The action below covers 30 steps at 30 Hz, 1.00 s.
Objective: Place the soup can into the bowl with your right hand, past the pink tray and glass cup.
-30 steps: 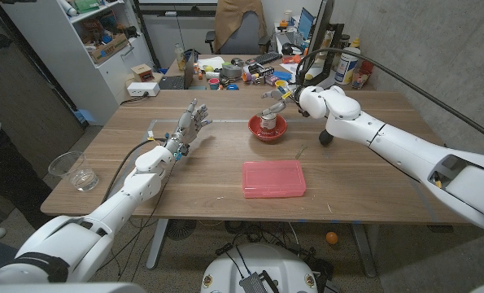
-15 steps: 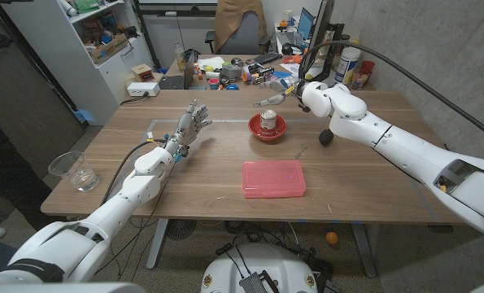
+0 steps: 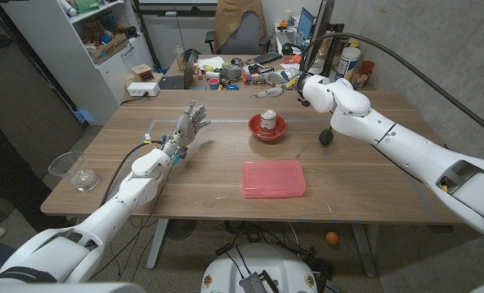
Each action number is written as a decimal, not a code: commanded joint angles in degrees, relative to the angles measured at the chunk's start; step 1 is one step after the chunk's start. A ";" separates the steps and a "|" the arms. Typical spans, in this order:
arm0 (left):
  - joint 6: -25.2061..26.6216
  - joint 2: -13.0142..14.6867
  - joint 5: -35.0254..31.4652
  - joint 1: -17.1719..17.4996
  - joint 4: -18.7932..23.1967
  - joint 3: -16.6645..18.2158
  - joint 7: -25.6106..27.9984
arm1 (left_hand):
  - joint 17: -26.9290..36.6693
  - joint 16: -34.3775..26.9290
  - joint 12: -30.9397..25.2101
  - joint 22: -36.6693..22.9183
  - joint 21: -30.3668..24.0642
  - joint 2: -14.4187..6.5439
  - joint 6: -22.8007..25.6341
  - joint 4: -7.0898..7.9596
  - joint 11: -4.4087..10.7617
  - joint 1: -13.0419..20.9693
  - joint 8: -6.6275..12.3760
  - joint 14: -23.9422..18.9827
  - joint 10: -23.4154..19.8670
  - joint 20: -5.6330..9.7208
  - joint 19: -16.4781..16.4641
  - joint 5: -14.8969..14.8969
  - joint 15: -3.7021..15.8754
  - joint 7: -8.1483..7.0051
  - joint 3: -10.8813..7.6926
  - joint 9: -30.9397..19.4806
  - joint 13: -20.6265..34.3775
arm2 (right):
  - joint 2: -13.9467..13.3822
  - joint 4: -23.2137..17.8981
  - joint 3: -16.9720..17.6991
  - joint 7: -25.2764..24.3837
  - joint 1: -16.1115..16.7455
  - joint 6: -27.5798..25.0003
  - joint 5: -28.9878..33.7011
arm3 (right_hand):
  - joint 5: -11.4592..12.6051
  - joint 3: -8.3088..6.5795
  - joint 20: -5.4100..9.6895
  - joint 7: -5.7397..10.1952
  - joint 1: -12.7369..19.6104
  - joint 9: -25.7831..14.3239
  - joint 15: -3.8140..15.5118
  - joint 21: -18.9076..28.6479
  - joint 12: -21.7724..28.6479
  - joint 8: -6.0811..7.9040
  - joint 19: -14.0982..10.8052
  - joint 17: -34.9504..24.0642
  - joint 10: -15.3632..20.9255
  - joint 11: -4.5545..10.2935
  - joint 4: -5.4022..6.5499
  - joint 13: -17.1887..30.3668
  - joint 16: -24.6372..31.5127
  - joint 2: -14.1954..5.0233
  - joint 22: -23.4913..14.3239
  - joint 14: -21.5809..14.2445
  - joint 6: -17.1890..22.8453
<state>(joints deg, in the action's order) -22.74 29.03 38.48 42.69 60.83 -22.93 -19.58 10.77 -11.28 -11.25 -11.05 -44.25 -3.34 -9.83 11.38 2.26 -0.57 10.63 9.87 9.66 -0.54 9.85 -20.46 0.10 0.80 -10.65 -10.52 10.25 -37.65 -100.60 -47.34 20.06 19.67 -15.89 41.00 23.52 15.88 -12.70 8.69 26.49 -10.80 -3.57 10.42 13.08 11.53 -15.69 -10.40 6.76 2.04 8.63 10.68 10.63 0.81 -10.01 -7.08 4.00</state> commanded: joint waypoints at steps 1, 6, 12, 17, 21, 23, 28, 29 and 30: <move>-0.15 1.18 0.53 1.59 2.29 0.53 0.01 | 0.15 -0.26 -0.24 -0.13 0.12 -7.42 -15.57 0.15 -0.25 -0.09 0.38 16.14 17.55 -0.22 16.91 -0.14 -0.32 0.18 0.33 -0.22 0.20 | -0.26 -3.79 2.00 -0.54 0.56 -1.88 -0.01 | 0.09 0.30 0.17 0.07 0.01 -0.28 0.25 0.56 0.13 0.26 -0.35 0.00 0.38 0.01 -0.11 0.14 0.49 -0.31 -0.28 -0.63 0.48; -0.16 1.57 0.76 1.99 2.96 0.64 -0.33 | 0.15 -0.27 -0.25 -0.13 0.13 -7.40 -15.53 0.14 -0.20 -0.09 0.39 16.11 17.53 -0.21 16.85 -0.15 -0.30 0.19 0.35 -0.22 0.20 | -0.47 -5.69 2.84 -0.45 0.91 -3.21 0.17 | 0.09 0.34 0.16 0.05 0.07 -0.29 0.44 0.58 0.18 0.28 -0.40 0.01 0.55 -0.03 -0.19 0.15 0.53 -0.40 -0.27 -0.86 0.58; -0.15 2.03 1.26 2.72 3.82 0.83 -0.91 | 0.15 -0.25 -0.24 -0.14 0.16 -7.34 -15.52 0.14 -0.13 -0.10 0.39 16.13 17.55 -0.17 16.86 -0.15 -0.28 0.17 0.39 -0.22 0.20 | -0.79 -7.42 3.97 -1.98 1.97 -4.20 0.24 | 0.09 0.40 0.15 -0.02 0.18 -0.30 0.18 0.57 -0.02 0.24 -0.43 0.03 0.15 -0.12 -0.33 0.17 0.29 -0.50 -0.24 -0.46 0.58; -0.15 2.56 1.42 3.41 4.71 0.97 -1.09 | 0.15 -0.23 -0.21 -0.14 0.20 -7.29 -15.56 0.13 -0.15 -0.11 0.37 16.17 17.62 -0.13 16.91 -0.16 -0.24 0.06 0.44 -0.22 0.20 | -0.85 -8.43 4.44 -2.08 2.15 -4.89 0.21 | 0.09 0.44 0.13 -0.02 0.27 -0.30 0.01 0.51 -0.09 0.23 -0.33 0.04 0.03 -0.13 -0.43 0.17 0.18 -0.56 -0.21 -0.25 0.60; -0.23 3.07 1.84 3.90 5.80 1.28 -1.52 | 0.15 -0.24 -0.22 -0.14 0.21 -7.26 -15.51 0.12 -0.18 -0.12 0.39 16.15 17.58 -0.16 16.88 -0.16 -0.27 0.14 0.48 -0.22 0.20 | -0.71 -9.35 4.95 -2.40 2.50 -6.40 0.43 | 0.08 0.46 0.13 0.07 0.34 -0.30 -0.03 0.45 -0.10 0.16 -0.21 0.05 0.04 -0.13 -0.49 0.17 0.14 -0.62 -0.19 -0.19 0.47; -0.28 3.39 2.04 4.07 6.31 1.37 -2.01 | 0.15 -0.24 -0.22 -0.14 0.21 -7.25 -15.50 0.12 -0.20 -0.12 0.39 16.15 17.58 -0.17 16.89 -0.16 -0.28 0.13 0.49 -0.22 0.20 | -0.77 -9.97 5.10 -2.75 2.78 -7.16 0.89 | 0.08 0.47 0.13 0.13 0.38 -0.30 -0.03 0.42 -0.11 0.14 -0.13 0.05 0.05 -0.17 -0.53 0.17 0.10 -0.65 -0.18 -0.11 0.45; -0.24 4.15 2.76 4.29 6.98 1.65 -3.61 | 0.15 -0.24 -0.22 -0.14 0.24 -7.24 -15.49 0.12 -0.17 -0.11 0.39 16.14 17.56 -0.18 16.90 -0.17 -0.29 0.13 0.52 -0.22 0.20 | -1.09 -12.82 5.46 -3.25 4.06 -9.92 2.70 | 0.07 0.51 0.15 0.22 0.48 -0.30 -0.09 0.14 -0.11 0.11 0.52 0.05 0.11 -0.17 -0.62 0.18 0.01 -0.74 -0.11 0.09 0.43; -0.33 4.34 2.89 4.43 7.20 1.73 -3.97 | 0.15 -0.23 -0.22 -0.14 0.25 -7.24 -15.49 0.12 -0.11 -0.11 0.39 16.15 17.56 -0.15 16.89 -0.17 -0.27 0.11 0.53 -0.22 0.20 | -1.16 -13.61 5.41 -2.93 4.33 -10.91 3.36 | 0.07 0.53 0.15 0.23 0.51 -0.30 0.08 0.04 -0.12 0.11 0.81 0.05 0.11 -0.07 -0.65 0.18 0.05 -0.78 -0.09 -0.02 0.47; -0.50 4.60 3.03 4.63 7.51 1.79 -4.46 | 0.15 -0.23 -0.22 -0.14 0.25 -7.24 -15.49 0.12 -0.14 -0.11 0.39 16.15 17.57 -0.18 16.90 -0.17 -0.29 0.13 0.53 -0.22 0.20 | -1.24 -14.35 5.46 -2.76 4.66 -11.66 3.79 | 0.06 0.54 0.15 0.29 0.52 -0.30 0.11 -0.01 -0.12 0.11 0.94 0.05 0.13 -0.05 -0.67 0.18 0.10 -0.79 -0.08 -0.15 0.48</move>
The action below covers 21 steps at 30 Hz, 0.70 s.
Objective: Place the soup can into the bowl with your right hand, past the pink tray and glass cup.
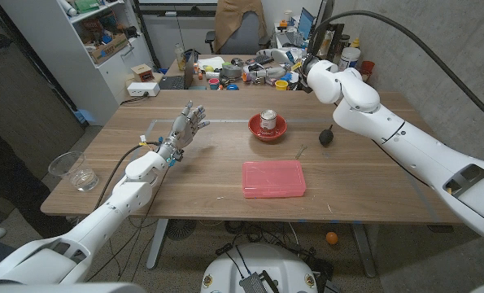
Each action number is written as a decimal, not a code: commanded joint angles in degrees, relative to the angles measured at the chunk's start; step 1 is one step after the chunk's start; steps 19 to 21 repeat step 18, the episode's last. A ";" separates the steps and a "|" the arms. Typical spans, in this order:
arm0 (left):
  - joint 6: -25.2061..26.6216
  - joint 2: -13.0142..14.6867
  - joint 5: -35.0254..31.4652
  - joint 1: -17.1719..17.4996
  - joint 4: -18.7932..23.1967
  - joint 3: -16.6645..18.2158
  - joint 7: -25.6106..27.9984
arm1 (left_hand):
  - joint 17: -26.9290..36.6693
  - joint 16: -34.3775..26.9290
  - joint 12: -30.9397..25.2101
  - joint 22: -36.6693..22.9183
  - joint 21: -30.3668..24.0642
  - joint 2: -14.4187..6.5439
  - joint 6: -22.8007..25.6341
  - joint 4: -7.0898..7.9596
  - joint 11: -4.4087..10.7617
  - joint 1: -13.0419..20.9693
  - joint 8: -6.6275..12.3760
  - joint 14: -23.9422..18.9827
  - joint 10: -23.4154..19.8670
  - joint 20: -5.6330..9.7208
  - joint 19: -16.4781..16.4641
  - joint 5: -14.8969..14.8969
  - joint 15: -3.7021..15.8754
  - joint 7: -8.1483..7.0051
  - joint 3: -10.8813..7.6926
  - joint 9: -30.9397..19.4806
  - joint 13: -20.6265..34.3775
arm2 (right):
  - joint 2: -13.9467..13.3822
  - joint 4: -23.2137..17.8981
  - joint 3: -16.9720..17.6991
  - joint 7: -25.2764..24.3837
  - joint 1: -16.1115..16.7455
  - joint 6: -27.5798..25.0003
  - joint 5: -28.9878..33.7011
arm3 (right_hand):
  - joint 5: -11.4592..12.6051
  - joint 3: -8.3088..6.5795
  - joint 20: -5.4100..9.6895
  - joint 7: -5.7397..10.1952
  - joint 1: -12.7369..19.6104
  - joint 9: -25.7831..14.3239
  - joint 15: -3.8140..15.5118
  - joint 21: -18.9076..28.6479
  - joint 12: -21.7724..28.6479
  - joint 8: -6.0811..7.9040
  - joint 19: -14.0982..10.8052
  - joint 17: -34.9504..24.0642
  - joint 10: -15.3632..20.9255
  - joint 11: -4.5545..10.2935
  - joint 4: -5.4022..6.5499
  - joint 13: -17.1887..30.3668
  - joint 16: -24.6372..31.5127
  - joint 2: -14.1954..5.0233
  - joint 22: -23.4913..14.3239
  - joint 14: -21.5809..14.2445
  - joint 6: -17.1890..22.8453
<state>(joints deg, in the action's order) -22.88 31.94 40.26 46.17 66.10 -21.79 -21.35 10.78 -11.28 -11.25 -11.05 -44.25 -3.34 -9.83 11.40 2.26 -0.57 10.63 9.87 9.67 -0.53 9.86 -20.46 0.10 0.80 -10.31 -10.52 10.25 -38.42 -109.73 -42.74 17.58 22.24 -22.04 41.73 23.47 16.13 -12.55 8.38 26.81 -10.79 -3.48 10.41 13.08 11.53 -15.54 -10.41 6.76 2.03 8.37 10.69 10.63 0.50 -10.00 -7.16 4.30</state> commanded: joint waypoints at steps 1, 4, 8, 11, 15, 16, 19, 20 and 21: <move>-0.55 1.95 1.34 1.44 2.65 0.74 -3.02 | 0.15 -0.23 -0.22 -0.14 0.25 -7.24 -15.47 0.10 -0.14 -0.11 0.39 16.15 17.57 -0.16 16.89 -0.17 -0.28 0.12 0.20 -0.22 0.20 | -0.53 -5.98 0.91 -0.16 2.47 -6.28 3.54 | 0.10 0.32 -0.01 0.59 0.22 -0.31 0.11 -0.07 -0.09 0.12 0.99 0.06 0.24 -0.08 -0.43 0.17 0.17 -0.52 -0.07 -0.25 0.22; -0.82 2.65 1.74 2.49 3.95 1.05 -3.55 | 0.15 -0.24 -0.23 -0.14 0.25 -7.24 -15.45 0.09 -0.15 -0.11 0.40 16.12 17.54 -0.18 16.86 -0.18 -0.26 0.16 0.21 -0.22 0.20 | -0.81 -8.04 1.50 -0.24 3.81 -7.73 4.00 | 0.08 0.37 -0.02 0.63 0.23 -0.30 0.25 -0.16 -0.02 0.24 1.34 0.05 0.48 -0.06 -0.46 0.17 0.31 -0.58 -0.06 -0.65 0.59; -0.71 3.63 1.99 3.67 5.28 1.29 -3.90 | 0.15 -0.25 -0.22 -0.14 0.29 -7.24 -15.44 0.09 -0.21 -0.11 0.40 16.09 17.54 -0.21 16.89 -0.19 -0.27 0.17 0.24 -0.22 0.20 | -1.29 -10.52 2.26 -0.85 5.86 -9.40 4.63 | 0.05 0.44 -0.02 0.60 0.24 -0.30 0.65 -0.20 0.07 0.38 1.71 0.05 0.80 -0.05 -0.50 0.17 0.49 -0.69 -0.04 -1.27 1.06; -1.04 4.04 2.29 4.46 5.93 1.58 -4.13 | 0.15 -0.26 -0.24 -0.14 0.30 -7.24 -15.38 0.09 -0.21 -0.10 0.41 16.05 17.50 -0.21 16.85 -0.20 -0.26 0.18 0.26 -0.21 0.20 | -1.77 -12.26 2.63 -0.69 7.22 -10.68 5.19 | 0.04 0.47 -0.01 0.65 0.26 -0.30 0.64 -0.19 0.11 0.37 1.81 0.05 0.95 -0.05 -0.52 0.17 0.49 -0.74 -0.05 -1.34 1.08; -1.52 4.70 2.65 5.53 7.17 2.15 -4.14 | 0.15 -0.23 -0.23 -0.14 0.34 -7.25 -15.43 0.09 -0.15 -0.10 0.39 16.10 17.52 -0.19 16.88 -0.21 -0.25 0.15 0.30 -0.21 0.20 | -2.22 -14.01 3.11 -0.99 8.61 -11.64 5.99 | 0.03 0.49 -0.01 0.71 0.28 -0.30 0.62 -0.17 0.09 0.33 1.90 0.04 0.96 -0.03 -0.55 0.17 0.49 -0.83 -0.05 -1.43 1.07; -1.74 4.92 2.70 5.85 7.55 2.37 -4.06 | 0.15 -0.23 -0.22 -0.14 0.35 -7.25 -15.42 0.09 -0.16 -0.10 0.39 16.11 17.53 -0.17 16.87 -0.22 -0.24 0.14 0.30 -0.21 0.20 | -2.30 -14.32 3.09 -0.95 8.71 -11.70 6.30 | 0.03 0.49 -0.01 0.70 0.29 -0.30 0.65 -0.16 0.09 0.34 1.92 0.04 0.97 -0.03 -0.55 0.17 0.48 -0.85 -0.05 -1.43 1.09; -2.11 5.48 2.78 6.65 8.56 2.89 -3.67 | 0.15 -0.24 -0.23 -0.14 0.35 -7.25 -15.39 0.09 -0.16 -0.10 0.40 16.08 17.50 -0.18 16.83 -0.22 -0.20 0.17 0.32 -0.21 0.20 | -2.27 -14.78 3.23 -1.19 8.88 -11.50 6.53 | 0.02 0.50 -0.01 0.81 0.31 -0.29 0.60 -0.14 0.08 0.25 1.96 0.04 0.98 -0.09 -0.57 0.17 0.48 -0.92 -0.05 -1.50 0.93; -2.11 5.48 2.78 6.65 8.56 2.89 -3.67 | 0.15 -0.24 -0.23 -0.14 0.35 -7.25 -15.39 0.09 -0.16 -0.10 0.40 16.08 17.50 -0.18 16.83 -0.22 -0.20 0.17 0.32 -0.21 0.20 | -2.27 -14.78 3.23 -1.19 8.88 -11.50 6.53 | 0.02 0.50 -0.01 0.81 0.31 -0.29 0.60 -0.14 0.08 0.25 1.96 0.04 0.98 -0.09 -0.57 0.17 0.48 -0.92 -0.05 -1.50 0.93; -2.11 5.48 2.78 6.65 8.56 2.89 -3.67 | 0.15 -0.24 -0.23 -0.14 0.35 -7.25 -15.39 0.09 -0.16 -0.10 0.40 16.08 17.50 -0.18 16.83 -0.22 -0.20 0.17 0.32 -0.21 0.20 | -2.27 -14.78 3.23 -1.19 8.88 -11.50 6.53 | 0.02 0.50 -0.01 0.81 0.31 -0.29 0.60 -0.14 0.08 0.25 1.96 0.04 0.98 -0.09 -0.57 0.17 0.48 -0.92 -0.05 -1.50 0.93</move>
